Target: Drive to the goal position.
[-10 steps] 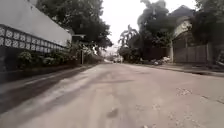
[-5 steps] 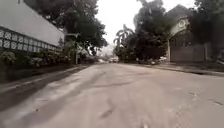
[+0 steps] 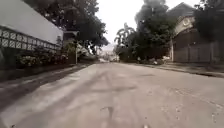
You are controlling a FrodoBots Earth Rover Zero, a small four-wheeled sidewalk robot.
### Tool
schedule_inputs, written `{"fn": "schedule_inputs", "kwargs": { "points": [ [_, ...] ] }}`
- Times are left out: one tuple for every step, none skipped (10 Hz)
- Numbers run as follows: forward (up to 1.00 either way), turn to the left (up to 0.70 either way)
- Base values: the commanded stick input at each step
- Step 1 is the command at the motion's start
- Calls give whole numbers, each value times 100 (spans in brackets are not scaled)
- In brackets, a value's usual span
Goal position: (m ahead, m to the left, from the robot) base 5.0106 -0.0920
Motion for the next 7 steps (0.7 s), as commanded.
{"fn": "schedule_inputs", "kwargs": {
  "points": [
    [85,0],
    [85,0],
    [85,0],
    [85,0],
    [85,0],
    [85,0],
    [85,0]
  ]
}}
